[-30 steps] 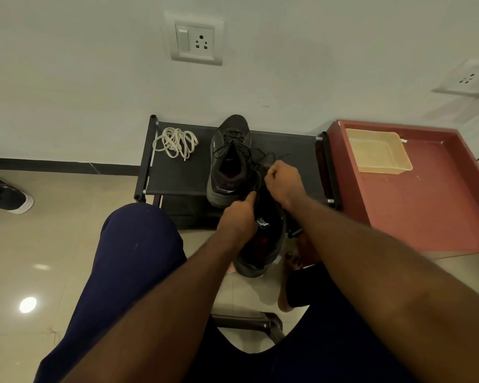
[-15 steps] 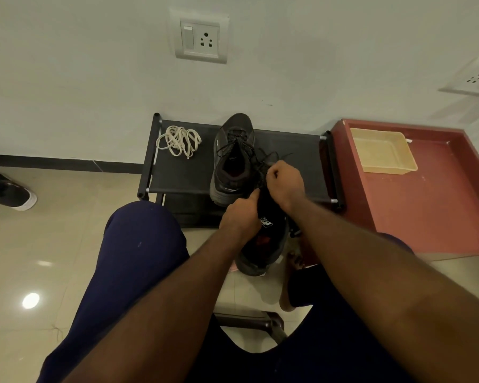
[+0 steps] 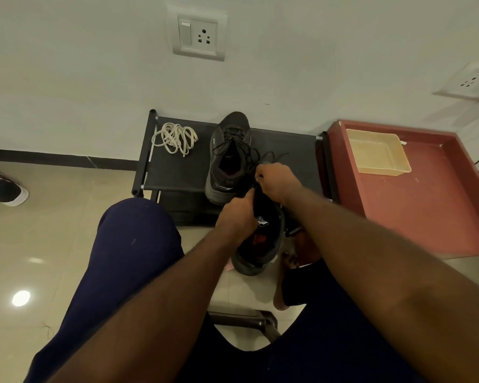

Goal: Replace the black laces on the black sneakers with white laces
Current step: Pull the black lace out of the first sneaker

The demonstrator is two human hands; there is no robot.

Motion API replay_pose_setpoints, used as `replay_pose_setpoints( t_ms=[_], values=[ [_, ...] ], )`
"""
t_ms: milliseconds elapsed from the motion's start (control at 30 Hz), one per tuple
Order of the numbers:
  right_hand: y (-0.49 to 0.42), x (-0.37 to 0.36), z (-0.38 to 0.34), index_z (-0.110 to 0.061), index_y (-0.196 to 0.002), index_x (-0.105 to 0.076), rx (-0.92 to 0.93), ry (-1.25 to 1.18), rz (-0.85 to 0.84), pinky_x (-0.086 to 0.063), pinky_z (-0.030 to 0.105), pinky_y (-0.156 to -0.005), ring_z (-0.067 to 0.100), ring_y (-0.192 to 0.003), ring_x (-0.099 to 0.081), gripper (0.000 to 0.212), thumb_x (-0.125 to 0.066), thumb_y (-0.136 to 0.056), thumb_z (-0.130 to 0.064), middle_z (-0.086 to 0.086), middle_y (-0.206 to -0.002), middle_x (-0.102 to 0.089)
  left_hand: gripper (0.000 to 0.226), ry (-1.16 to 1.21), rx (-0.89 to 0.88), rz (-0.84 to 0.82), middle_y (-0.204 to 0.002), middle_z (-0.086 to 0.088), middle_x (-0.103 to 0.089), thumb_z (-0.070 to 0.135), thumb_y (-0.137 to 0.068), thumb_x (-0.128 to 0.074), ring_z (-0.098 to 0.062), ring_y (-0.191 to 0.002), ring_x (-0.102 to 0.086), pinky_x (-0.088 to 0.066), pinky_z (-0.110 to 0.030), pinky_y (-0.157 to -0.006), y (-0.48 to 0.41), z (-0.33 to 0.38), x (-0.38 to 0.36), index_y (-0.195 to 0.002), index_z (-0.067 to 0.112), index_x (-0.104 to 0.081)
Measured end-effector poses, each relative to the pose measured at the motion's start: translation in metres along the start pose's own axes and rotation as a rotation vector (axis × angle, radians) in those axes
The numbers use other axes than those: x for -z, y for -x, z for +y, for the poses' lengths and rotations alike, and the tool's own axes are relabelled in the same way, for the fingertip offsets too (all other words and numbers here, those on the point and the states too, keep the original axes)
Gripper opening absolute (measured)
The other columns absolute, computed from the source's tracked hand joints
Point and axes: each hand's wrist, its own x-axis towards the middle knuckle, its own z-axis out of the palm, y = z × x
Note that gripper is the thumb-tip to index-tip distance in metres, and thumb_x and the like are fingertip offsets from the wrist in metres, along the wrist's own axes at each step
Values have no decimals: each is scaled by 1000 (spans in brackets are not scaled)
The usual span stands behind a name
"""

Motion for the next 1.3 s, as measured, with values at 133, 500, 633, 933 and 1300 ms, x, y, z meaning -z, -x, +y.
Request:
replay_pose_setpoints(
  t_ms=[133, 500, 633, 933, 1300],
  values=[
    [-2, 0, -5, -4, -108, -50, -139, -148, 90, -41, 40, -70, 40, -95, -59, 22, -36, -104, -20, 21, -105, -63, 61, 6, 2, 4, -116, -15, -64, 17, -90, -55, -38, -104, -62, -50, -45, -85, -2, 0, 2, -147, 20, -33],
    [-2, 14, -10, -9, -122, -57, 8, 30, -121, -49, 41, -82, 34, -98, -59, 26, -46, -99, -15, 16, -115, -65, 49, 16, -11, 12, -107, -10, -67, 18, -91, -53, -33, -95, -65, -55, -45, -82, -2, -1, 1, -139, 22, -41],
    [-5, 17, -12, -7, -91, -53, 2, 96, -131, -39, 38, -70, 30, -82, -53, 11, -45, -99, -9, 13, -94, -59, 54, 13, -10, 6, -109, -11, -67, 15, -90, -56, -34, -97, -64, -54, -45, -84, -2, -2, 1, -141, 21, -41],
    [-1, 11, -11, -7, -96, -51, 5, 85, -109, -39, 39, -71, 32, -86, -54, 6, -46, -95, -4, 14, -97, -58, 58, 8, 8, 0, -112, -11, -67, 18, -89, -55, -33, -99, -65, -55, -46, -86, -3, -1, 0, -144, 23, -36],
    [-2, 6, -1, -13, -116, -52, -166, -190, -8, -46, 37, -77, 36, -101, -60, 25, -49, -94, -25, 15, -114, -64, 53, -6, 4, 17, -113, -13, -66, 18, -91, -54, -35, -102, -63, -52, -44, -85, -4, 0, 0, -142, 21, -39]
  ],
)
